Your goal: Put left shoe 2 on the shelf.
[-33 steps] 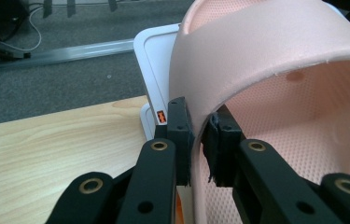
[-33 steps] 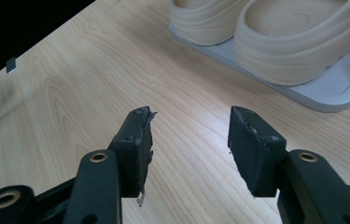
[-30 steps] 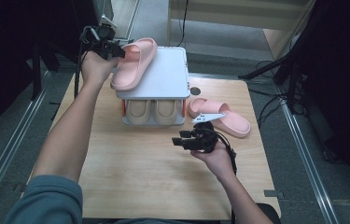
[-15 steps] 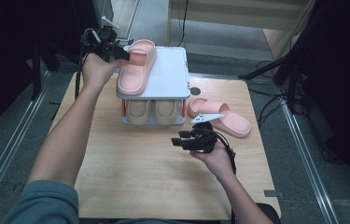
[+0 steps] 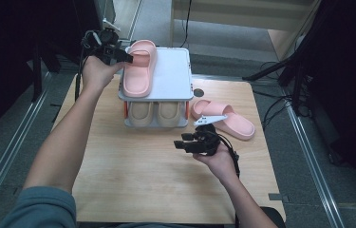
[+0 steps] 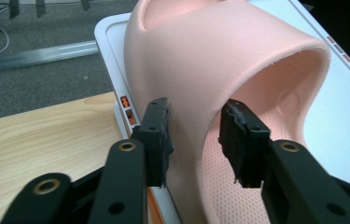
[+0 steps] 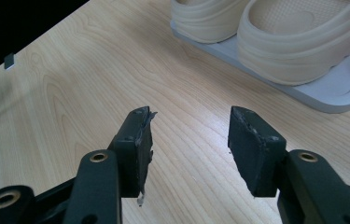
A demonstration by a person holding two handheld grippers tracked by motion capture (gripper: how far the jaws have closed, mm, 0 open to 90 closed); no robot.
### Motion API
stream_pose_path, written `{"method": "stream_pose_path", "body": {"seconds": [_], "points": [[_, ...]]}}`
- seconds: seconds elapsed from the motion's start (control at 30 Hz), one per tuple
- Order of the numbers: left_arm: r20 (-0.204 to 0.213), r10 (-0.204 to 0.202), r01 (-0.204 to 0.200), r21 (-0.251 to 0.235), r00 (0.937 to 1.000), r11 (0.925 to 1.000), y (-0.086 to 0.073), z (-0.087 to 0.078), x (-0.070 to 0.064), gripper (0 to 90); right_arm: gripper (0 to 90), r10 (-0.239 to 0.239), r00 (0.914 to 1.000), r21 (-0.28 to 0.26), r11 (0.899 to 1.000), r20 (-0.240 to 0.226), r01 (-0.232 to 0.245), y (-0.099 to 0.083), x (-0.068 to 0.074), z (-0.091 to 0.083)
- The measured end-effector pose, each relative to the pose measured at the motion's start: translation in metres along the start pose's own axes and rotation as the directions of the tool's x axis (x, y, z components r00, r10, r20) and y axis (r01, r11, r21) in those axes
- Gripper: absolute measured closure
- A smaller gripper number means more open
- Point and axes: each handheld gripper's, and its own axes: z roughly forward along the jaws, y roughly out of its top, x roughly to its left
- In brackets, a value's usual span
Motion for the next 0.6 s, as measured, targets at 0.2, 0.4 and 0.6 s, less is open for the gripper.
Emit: {"method": "stream_pose_path", "body": {"seconds": [0.2, 0.4, 0.6], "points": [[0.01, 0.019, -0.019, -0.009, 0.9998, 0.9998, -0.001, -0.015, 0.001, 57.5, 50.4, 0.002, 1.0, -0.009, 1.0, 0.004, -0.002, 0.0, -0.002, -0.002], [0.071, 0.044, -0.042, -0.033, 0.9965, 0.9986, -0.013, -0.039, 0.005, 54.0, 50.5, 0.019, 0.9997, -0.029, 0.999, 0.018, -0.019, 0.0, -0.008, -0.009], [0.08, 0.057, -0.053, -0.046, 0.9952, 0.9975, -0.034, -0.06, 0.016, 50.7, 50.8, 0.034, 0.9983, -0.05, 0.998, 0.048, -0.032, 0.0, -0.015, -0.016]]}}
